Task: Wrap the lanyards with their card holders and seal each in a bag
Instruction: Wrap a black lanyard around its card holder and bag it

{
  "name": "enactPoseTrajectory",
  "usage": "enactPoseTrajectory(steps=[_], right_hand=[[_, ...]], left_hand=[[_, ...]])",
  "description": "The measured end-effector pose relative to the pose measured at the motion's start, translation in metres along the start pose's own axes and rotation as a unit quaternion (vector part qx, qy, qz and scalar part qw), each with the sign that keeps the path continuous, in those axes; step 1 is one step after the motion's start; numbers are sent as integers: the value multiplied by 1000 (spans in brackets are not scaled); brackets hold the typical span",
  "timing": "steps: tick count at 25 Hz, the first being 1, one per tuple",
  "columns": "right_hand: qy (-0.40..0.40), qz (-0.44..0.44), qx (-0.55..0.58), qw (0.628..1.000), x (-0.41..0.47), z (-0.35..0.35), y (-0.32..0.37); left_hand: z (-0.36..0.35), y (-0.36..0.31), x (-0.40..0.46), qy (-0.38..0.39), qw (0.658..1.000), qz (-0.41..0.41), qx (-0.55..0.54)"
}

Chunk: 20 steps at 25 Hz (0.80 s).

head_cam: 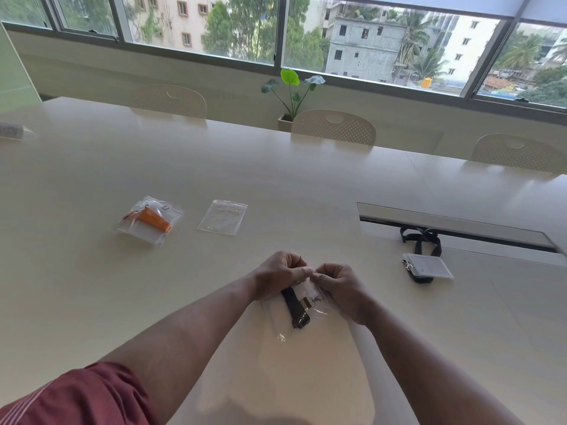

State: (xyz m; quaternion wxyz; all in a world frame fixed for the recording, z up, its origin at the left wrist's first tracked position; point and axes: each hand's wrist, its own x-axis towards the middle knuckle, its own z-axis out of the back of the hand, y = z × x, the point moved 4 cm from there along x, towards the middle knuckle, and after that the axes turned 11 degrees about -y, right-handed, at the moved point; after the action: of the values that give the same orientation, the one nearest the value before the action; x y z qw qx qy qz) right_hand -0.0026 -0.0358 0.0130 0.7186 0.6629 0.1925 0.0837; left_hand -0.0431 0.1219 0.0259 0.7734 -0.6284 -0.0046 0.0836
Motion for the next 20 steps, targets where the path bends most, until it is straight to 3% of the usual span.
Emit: enactPoseTrajectory(steps=[20], right_hand=[[30,2,-40,999,0,2,-1]], left_hand=[[4,4,6,-20,1000,7,20]])
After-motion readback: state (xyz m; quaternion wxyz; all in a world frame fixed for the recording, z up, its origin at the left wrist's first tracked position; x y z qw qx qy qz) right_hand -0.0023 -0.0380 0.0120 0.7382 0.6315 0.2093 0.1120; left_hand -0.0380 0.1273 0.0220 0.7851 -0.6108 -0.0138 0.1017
